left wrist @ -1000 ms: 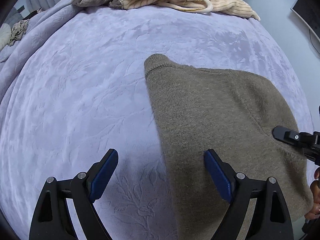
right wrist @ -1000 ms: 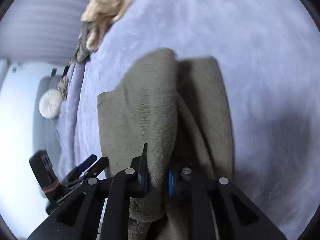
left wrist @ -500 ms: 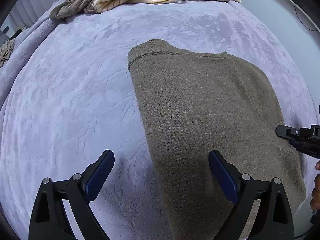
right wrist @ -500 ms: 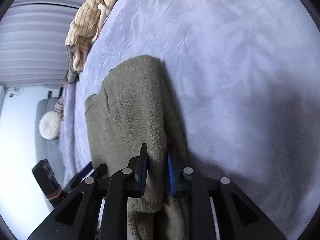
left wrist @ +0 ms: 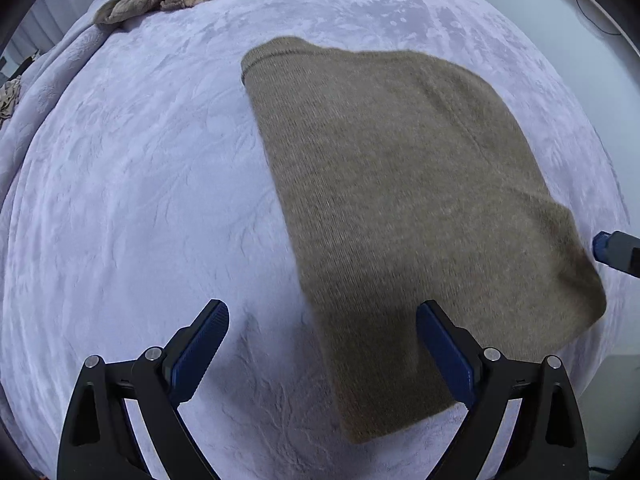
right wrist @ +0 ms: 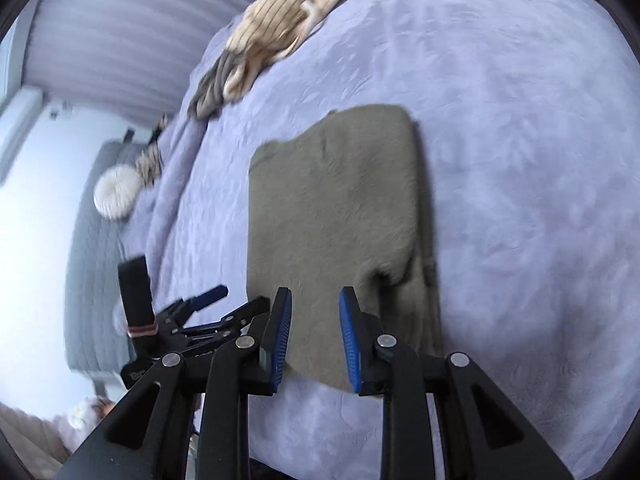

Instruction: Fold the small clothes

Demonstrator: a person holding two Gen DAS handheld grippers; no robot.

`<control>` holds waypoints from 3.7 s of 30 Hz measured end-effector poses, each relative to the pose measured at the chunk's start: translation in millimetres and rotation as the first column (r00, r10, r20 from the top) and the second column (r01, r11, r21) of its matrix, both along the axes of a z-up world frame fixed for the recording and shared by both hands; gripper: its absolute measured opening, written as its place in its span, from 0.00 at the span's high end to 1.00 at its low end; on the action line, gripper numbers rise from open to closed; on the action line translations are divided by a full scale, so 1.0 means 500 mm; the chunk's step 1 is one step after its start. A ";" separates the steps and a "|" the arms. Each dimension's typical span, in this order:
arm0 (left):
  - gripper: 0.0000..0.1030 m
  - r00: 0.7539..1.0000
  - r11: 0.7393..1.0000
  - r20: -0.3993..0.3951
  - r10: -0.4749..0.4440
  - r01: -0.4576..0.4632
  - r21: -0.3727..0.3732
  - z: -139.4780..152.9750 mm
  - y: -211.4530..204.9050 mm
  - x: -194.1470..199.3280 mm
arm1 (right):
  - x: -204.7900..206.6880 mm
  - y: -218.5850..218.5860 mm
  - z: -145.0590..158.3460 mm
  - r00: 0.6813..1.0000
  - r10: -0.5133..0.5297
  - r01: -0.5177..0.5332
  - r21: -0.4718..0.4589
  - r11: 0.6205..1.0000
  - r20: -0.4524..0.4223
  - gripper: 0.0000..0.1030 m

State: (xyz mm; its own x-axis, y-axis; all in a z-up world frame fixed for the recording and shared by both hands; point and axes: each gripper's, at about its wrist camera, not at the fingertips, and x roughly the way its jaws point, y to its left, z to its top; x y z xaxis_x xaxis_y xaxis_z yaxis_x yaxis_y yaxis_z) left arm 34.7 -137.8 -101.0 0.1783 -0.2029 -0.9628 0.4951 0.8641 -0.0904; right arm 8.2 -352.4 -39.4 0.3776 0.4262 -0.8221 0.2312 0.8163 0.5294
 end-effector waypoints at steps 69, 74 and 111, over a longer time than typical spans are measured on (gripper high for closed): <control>0.01 0.982 0.996 -0.171 0.084 -0.084 0.008 -0.018 0.142 -0.024 | -0.135 -0.059 -0.073 0.951 -0.167 0.114 -0.207 0.972 -0.260 0.29; 0.01 0.975 0.990 -0.195 0.109 -0.124 -0.066 -0.007 0.166 0.008 | -0.117 -0.081 -0.068 0.958 -0.169 0.135 -0.156 0.979 -0.231 0.27; 0.01 0.956 0.960 -0.189 0.225 -0.250 -0.122 -0.014 0.041 0.150 | 0.109 -0.213 -0.140 0.980 -0.059 0.083 0.122 0.989 -0.190 0.47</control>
